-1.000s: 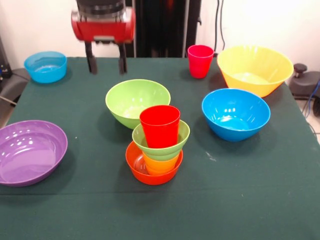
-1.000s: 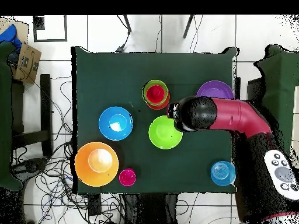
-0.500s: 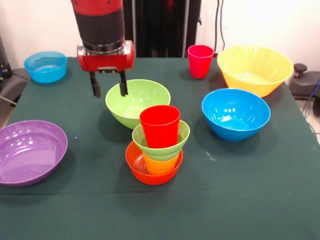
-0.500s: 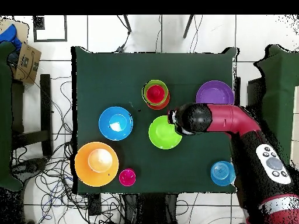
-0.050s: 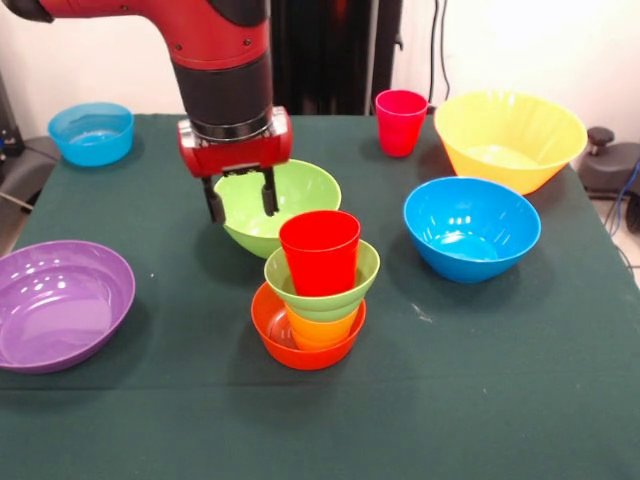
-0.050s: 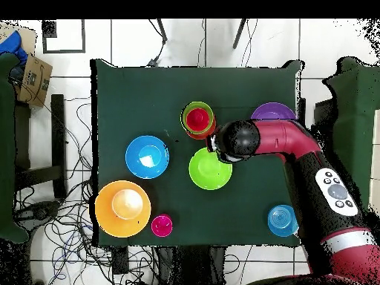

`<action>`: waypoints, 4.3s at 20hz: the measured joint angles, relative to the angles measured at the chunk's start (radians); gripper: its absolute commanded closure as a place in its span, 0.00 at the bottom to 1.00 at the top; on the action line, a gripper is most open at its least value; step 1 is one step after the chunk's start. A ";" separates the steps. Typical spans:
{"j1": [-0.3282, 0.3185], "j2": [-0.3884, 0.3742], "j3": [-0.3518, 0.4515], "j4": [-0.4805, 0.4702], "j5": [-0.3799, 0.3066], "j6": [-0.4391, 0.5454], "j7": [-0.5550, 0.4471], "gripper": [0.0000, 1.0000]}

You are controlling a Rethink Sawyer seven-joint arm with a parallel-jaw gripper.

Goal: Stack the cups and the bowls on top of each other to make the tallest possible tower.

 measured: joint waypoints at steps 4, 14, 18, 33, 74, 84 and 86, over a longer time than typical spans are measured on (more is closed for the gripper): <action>0.000 -0.001 0.033 -0.027 -0.012 0.059 -0.095 0.00; 0.001 -0.032 0.069 -0.042 -0.018 0.091 -0.227 0.00; 0.001 -0.058 0.070 -0.042 -0.021 0.091 -0.227 0.00; -0.135 -0.046 0.093 -0.042 -0.038 0.091 -0.228 0.00; -0.159 0.115 0.121 -0.067 -0.174 0.058 -0.228 0.00; -0.147 0.092 0.130 -0.112 -0.173 0.111 -0.228 0.00; -0.147 0.091 0.131 -0.120 -0.173 0.117 -0.228 0.00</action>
